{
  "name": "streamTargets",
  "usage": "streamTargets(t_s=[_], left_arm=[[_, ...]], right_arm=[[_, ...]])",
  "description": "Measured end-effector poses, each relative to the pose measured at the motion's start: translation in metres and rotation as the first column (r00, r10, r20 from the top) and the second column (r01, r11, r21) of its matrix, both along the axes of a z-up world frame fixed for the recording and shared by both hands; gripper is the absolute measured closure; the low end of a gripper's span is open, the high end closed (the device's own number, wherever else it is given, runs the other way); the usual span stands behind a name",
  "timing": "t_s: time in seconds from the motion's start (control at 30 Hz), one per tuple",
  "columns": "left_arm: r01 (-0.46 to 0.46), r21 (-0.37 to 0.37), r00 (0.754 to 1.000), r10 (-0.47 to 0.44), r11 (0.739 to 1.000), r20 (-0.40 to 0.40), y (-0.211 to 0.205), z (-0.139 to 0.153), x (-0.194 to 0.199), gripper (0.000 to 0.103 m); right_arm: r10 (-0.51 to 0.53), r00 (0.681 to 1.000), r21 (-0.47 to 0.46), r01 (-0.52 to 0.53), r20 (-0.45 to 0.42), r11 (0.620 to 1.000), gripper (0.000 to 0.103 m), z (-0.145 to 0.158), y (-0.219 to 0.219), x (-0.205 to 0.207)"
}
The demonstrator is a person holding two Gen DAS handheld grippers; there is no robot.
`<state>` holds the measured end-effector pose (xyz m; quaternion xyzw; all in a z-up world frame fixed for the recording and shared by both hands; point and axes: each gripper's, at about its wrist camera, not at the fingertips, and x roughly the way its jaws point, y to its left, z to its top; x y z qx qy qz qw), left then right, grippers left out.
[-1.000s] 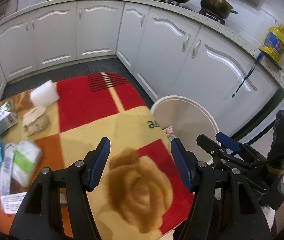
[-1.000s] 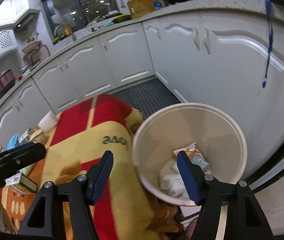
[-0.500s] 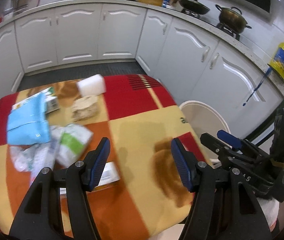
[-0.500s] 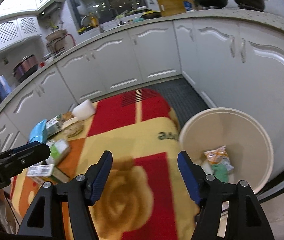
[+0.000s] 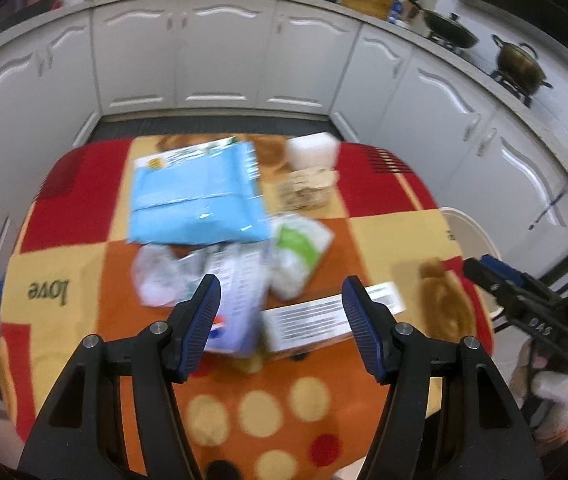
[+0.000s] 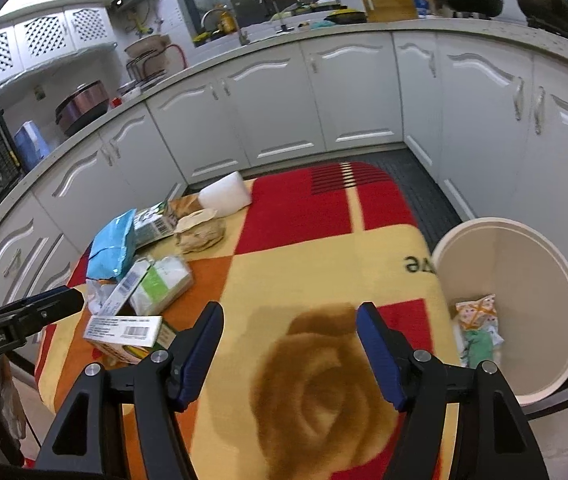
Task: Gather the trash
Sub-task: 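Move both tools back over the table toward the remaining trash, then grasp the clear plastic bag with the left tool while the right tool grasps the brown paper bag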
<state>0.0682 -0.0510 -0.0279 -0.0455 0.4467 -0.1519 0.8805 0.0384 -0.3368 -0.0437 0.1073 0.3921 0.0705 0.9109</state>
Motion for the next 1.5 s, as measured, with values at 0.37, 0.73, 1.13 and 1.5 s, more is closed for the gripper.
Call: streamTargets(t_s=[0.37, 0.73, 1.13, 1.5], left_arm=[[-0.081, -0.003, 0.996, 0.081, 0.997, -0.032, 0.062, -0.023, 0.002, 0.041], [-0.089, -0.062, 0.994, 0.085, 0.994, -0.062, 0.088, -0.041, 0.017, 0.041], [-0.053, -0.136, 0.993, 0.038, 0.989, -0.110, 0.091, -0.060, 0.046, 0.041], [0.027, -0.089, 0.993, -0.036, 0.996, -0.112, 0.071, -0.070, 0.068, 0.042]], right_arm=[[0.045, 0.999, -0.007, -0.045, -0.030, 0.999, 0.034, -0.008, 0.025, 0.017], [0.087, 0.995, -0.007, -0.087, -0.053, 0.996, 0.033, -0.011, 0.049, 0.036], [0.199, 0.973, 0.061, -0.193, -0.113, 0.979, 0.032, -0.023, 0.068, 0.097], [0.286, 0.948, 0.105, -0.273, -0.142, 0.956, 0.031, -0.039, 0.098, 0.163]])
